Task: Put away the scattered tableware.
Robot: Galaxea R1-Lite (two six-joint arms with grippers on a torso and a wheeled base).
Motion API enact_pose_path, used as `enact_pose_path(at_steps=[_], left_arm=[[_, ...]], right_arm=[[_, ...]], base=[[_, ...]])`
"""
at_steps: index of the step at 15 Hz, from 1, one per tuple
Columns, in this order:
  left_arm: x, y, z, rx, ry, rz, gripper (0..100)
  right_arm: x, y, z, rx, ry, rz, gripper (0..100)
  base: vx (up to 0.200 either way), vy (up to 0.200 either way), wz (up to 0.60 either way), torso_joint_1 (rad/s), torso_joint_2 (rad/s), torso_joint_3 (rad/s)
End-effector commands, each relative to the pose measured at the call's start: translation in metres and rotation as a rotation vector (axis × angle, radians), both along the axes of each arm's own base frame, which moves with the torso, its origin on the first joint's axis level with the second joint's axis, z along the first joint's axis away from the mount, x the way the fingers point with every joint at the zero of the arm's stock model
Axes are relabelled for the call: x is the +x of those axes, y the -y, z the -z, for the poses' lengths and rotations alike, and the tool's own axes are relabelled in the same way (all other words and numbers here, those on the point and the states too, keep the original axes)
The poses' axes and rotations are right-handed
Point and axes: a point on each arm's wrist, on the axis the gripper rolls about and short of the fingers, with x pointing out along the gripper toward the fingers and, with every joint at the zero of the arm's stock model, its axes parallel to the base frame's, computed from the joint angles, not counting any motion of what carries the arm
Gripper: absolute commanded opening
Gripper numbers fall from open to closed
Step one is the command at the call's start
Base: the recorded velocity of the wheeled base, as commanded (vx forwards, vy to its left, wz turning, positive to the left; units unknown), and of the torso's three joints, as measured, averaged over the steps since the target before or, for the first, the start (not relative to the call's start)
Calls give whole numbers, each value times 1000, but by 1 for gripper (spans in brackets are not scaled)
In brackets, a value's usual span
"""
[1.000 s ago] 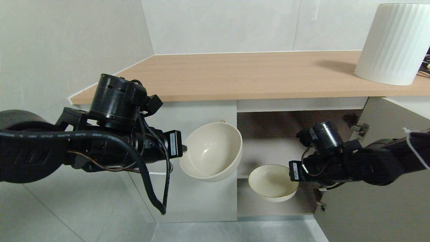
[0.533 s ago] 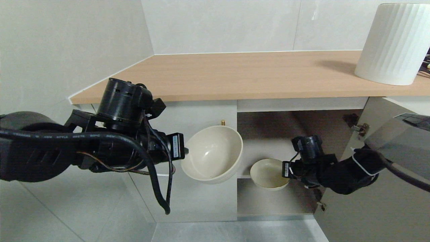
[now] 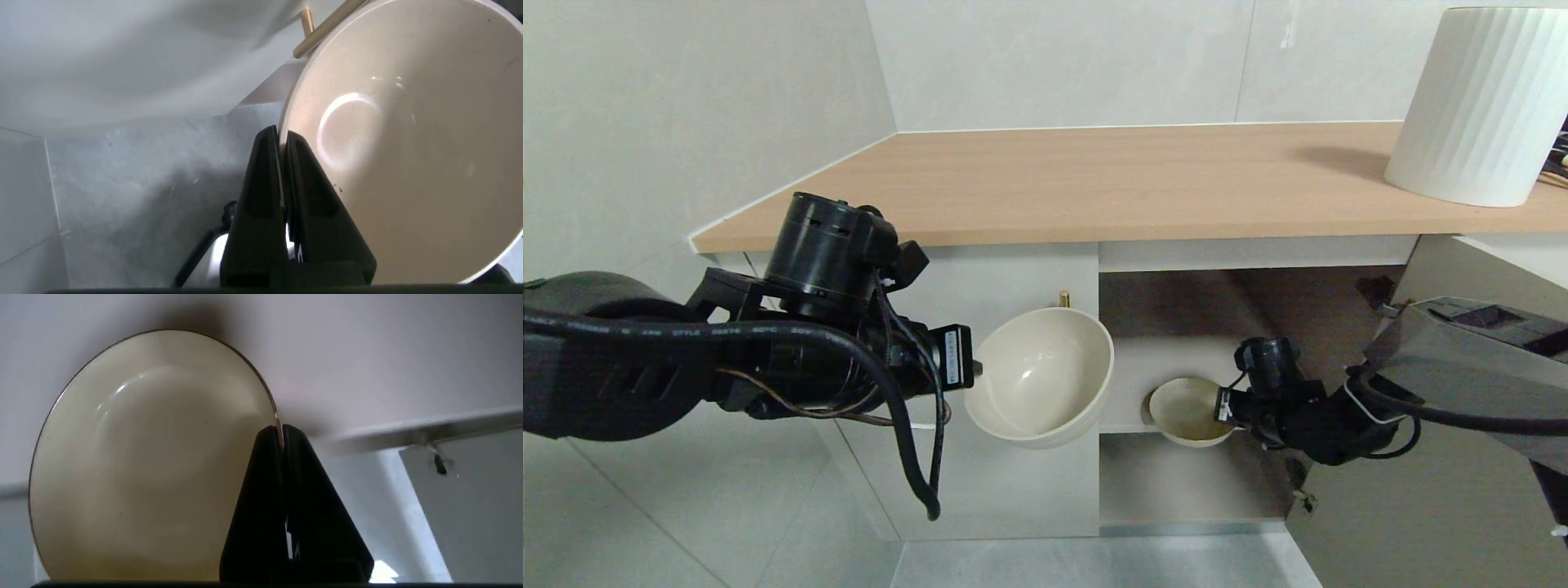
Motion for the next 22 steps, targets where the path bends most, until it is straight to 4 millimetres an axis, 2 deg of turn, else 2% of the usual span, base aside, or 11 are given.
enact_pose_path(at_steps=[1, 4, 10, 20, 21, 22], left_arm=[[0, 0, 1, 2, -4, 0, 0], [1, 1, 3, 4, -8, 0, 0], [1, 1, 2, 3, -7, 0, 0], [2, 2, 4, 6, -12, 1, 0], [1, 3, 4, 7, -14, 7, 0], [-1, 6, 5, 8, -14, 16, 0]], right_arm=[[11, 5, 8, 5, 7, 31, 0], [29, 10, 13, -22, 48, 101, 0], [42, 14, 14, -14, 73, 121, 0], [51, 16, 11, -13, 99, 137, 0], [51, 16, 11, -13, 99, 137, 100], [51, 16, 11, -13, 99, 137, 100]], base=[[0, 0, 0, 0, 0, 0], [0, 0, 0, 0, 0, 0], [0, 0, 0, 0, 0, 0], [0, 0, 0, 0, 0, 0], [0, 0, 0, 0, 0, 0], [0, 0, 0, 0, 0, 0]])
